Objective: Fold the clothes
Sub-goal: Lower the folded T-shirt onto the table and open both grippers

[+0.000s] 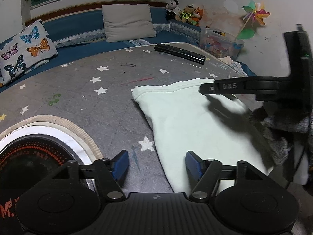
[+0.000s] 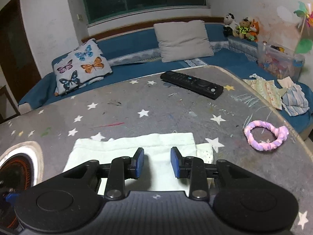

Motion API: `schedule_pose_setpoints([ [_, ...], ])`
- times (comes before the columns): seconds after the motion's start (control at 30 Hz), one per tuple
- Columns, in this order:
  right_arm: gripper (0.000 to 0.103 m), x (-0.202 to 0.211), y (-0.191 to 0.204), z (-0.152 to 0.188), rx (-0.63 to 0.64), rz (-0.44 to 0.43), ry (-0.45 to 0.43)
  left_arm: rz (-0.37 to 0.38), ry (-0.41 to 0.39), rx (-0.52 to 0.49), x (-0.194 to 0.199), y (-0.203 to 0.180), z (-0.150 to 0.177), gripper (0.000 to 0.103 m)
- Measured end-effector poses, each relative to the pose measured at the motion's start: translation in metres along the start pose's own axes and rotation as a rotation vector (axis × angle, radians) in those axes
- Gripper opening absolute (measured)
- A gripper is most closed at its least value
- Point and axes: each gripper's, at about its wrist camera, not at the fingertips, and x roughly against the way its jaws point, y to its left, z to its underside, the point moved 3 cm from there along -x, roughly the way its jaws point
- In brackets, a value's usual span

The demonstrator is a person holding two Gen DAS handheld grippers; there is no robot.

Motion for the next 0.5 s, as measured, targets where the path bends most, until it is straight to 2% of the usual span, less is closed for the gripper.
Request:
schedule_pose_setpoints([
  [0.13,0.03,0.017,0.008,0.008,0.045,-0.013,0.008,-0.007,-0.009,-0.001,0.007,-0.001,0.004,0.075],
  [0.23,0.036,0.029,0.016,0.018,0.093,-0.005,0.01,-0.012,-0.016,-0.003,0.013,-0.002,0.007,0.079],
  [0.5,0.04,0.064,0.031,0.048,0.167,-0.011,0.016,-0.026,-0.048,-0.011,0.035,-0.007,0.017,0.088],
])
